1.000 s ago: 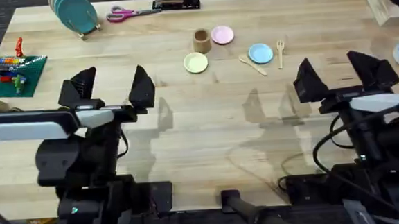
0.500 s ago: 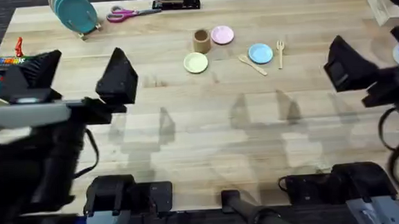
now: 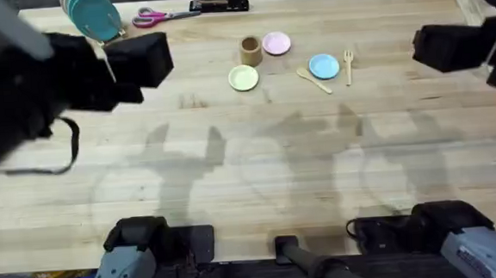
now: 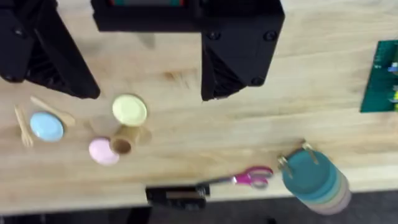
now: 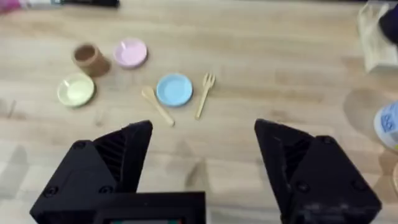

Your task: Pick up a utensil and set it on the pink plate, then put the other utensil in the container.

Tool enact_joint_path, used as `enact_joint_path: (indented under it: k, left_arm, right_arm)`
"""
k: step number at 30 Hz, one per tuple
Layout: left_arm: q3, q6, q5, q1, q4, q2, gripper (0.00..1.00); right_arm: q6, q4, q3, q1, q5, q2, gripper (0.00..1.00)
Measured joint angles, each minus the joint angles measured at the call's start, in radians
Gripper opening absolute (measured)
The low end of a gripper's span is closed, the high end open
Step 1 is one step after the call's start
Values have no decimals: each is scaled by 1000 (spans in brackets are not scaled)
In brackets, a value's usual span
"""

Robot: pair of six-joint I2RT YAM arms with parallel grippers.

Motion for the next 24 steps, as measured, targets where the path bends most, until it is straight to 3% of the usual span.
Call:
enact_joint_path:
  k: [7, 12, 24]
  left_arm:
    - [163, 98, 63, 0, -139, 227, 993]
    - [250, 159, 84, 0, -214, 378, 993]
    - [275, 269, 95, 0, -265, 548, 993]
  right_arm:
    - [-15, -115, 141, 14, 0, 214, 998]
    - [-40, -145, 173, 89, 0, 331, 998]
    - [-79, -170, 173, 149, -7, 488, 998]
